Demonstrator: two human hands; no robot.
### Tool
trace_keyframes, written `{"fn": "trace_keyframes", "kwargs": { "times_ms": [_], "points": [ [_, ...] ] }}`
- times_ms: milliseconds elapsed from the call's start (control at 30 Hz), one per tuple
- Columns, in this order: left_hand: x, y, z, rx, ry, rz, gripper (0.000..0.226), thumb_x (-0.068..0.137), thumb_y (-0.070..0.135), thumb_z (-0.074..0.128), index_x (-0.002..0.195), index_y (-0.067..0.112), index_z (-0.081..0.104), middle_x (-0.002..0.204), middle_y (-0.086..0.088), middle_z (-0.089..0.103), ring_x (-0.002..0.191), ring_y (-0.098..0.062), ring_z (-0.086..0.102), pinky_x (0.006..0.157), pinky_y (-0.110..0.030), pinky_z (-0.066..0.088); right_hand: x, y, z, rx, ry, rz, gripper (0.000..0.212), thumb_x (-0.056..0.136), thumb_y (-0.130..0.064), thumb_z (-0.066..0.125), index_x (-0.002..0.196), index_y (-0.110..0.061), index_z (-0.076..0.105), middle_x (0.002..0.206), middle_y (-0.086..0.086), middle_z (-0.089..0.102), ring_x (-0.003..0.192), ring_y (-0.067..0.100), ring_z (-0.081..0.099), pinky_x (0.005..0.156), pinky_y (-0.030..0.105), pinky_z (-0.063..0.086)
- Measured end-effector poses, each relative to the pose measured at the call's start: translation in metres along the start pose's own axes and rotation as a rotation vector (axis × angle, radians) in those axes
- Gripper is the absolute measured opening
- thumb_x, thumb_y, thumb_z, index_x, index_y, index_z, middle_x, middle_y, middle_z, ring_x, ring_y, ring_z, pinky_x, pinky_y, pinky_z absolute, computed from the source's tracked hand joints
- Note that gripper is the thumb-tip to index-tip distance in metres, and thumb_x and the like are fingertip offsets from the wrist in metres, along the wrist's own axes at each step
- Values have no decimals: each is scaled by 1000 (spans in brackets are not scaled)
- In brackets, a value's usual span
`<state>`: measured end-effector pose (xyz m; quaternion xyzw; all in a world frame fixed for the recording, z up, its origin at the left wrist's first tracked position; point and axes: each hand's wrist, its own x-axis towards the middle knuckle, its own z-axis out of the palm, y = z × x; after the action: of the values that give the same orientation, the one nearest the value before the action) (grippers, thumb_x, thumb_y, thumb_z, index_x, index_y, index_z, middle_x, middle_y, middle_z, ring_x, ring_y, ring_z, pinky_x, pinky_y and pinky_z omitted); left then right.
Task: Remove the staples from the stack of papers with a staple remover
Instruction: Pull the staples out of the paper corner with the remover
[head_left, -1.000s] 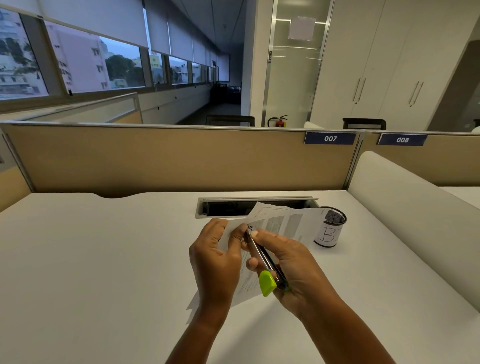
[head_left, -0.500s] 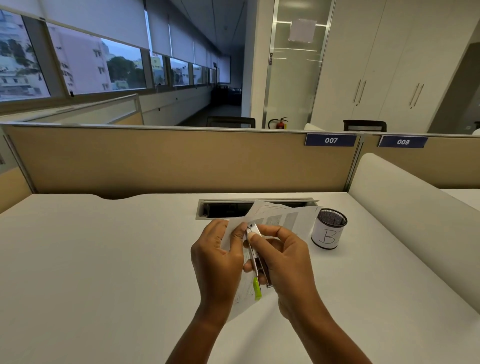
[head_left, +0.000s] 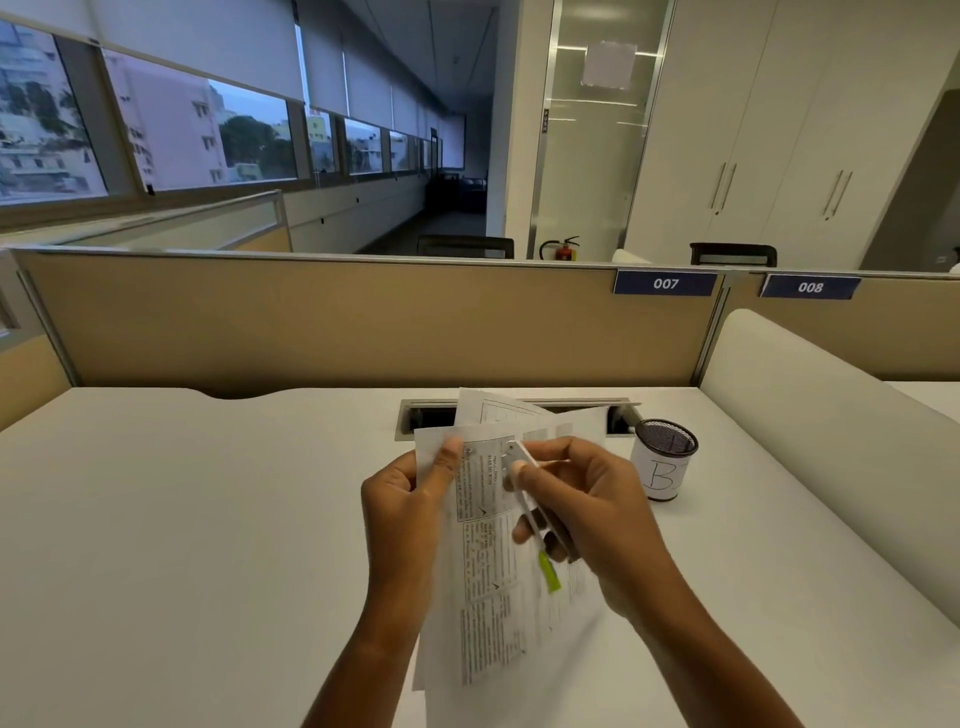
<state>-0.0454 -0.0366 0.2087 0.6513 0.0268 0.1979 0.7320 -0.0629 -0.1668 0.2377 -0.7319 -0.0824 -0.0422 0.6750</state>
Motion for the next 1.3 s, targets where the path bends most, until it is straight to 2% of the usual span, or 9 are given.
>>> {"fn": "trace_keyframes", "kwargs": {
  "times_ms": [133, 267, 367, 500, 800, 933, 1100, 1200, 1300],
  "points": [
    [-4, 1, 6, -8, -34, -36, 24, 80, 30, 54, 58, 25, 62, 46, 18, 66, 45, -6, 63, 38, -14, 49, -1, -5, 5, -30, -89, 41, 5, 84, -18, 60, 81, -14, 61, 55, -10, 72, 44, 9, 65, 36, 13, 44],
    [-6, 2, 9, 24, -25, -10, 24, 80, 30, 54, 57, 26, 59, 43, 22, 63, 44, -4, 62, 37, -10, 47, -1, -8, 5, -57, -96, 72, 5, 84, -18, 61, 82, -13, 62, 51, -11, 70, 43, 10, 65, 36, 13, 44],
    [-7, 1, 8, 41, -11, -1, 23, 79, 30, 56, 57, 26, 59, 41, 18, 62, 43, -12, 61, 38, -10, 48, -2, -8, 4, -80, -74, 67, 10, 84, -17, 61, 88, -8, 62, 53, -9, 71, 43, 11, 65, 35, 14, 43],
    [-9, 2, 8, 34, -15, 9, 22, 79, 29, 56, 58, 27, 59, 56, 9, 63, 48, -15, 61, 38, -10, 48, -1, -8, 3, -109, -40, 57, 12, 85, -17, 59, 90, -6, 60, 66, -3, 71, 44, 11, 65, 36, 15, 44],
    [-12, 6, 9, 53, -33, 25, 17, 78, 31, 54, 62, 27, 58, 63, 4, 63, 57, -19, 62, 48, -24, 52, 0, -6, -4, 3, -62, 66, 7, 82, -16, 61, 86, -12, 65, 55, -7, 72, 42, 10, 64, 34, 14, 43],
    [-12, 7, 9, 42, -47, -4, 19, 79, 31, 53, 62, 26, 58, 62, 3, 63, 56, -20, 62, 46, -22, 53, 5, -6, -11, 42, -108, 68, 9, 79, -18, 63, 85, -16, 69, 58, -4, 73, 43, 9, 64, 35, 14, 45],
    [-13, 7, 9, 16, -95, -39, 19, 78, 30, 55, 61, 24, 60, 59, 3, 64, 53, -19, 62, 40, -16, 52, 10, -3, -19, 95, -170, 104, 31, 65, -27, 66, 91, -10, 71, 70, 5, 75, 46, 14, 64, 43, 21, 51],
    [-9, 11, -1, -107, -91, -110, 19, 72, 33, 57, 59, 19, 62, 48, 7, 67, 48, -12, 64, 41, -19, 52, 18, 0, -34, 79, 43, 87, 18, 77, -9, 64, 93, 0, 68, 63, 7, 71, 39, 11, 61, 34, 14, 41],
    [1, 13, -15, -114, -43, -81, 22, 75, 32, 55, 58, 20, 62, 49, 13, 68, 49, -9, 63, 43, -19, 51, 19, 3, -60, 143, 228, 91, 15, 83, -8, 59, 94, -4, 68, 70, 9, 71, 45, 14, 62, 48, 23, 49]
  ]
}}
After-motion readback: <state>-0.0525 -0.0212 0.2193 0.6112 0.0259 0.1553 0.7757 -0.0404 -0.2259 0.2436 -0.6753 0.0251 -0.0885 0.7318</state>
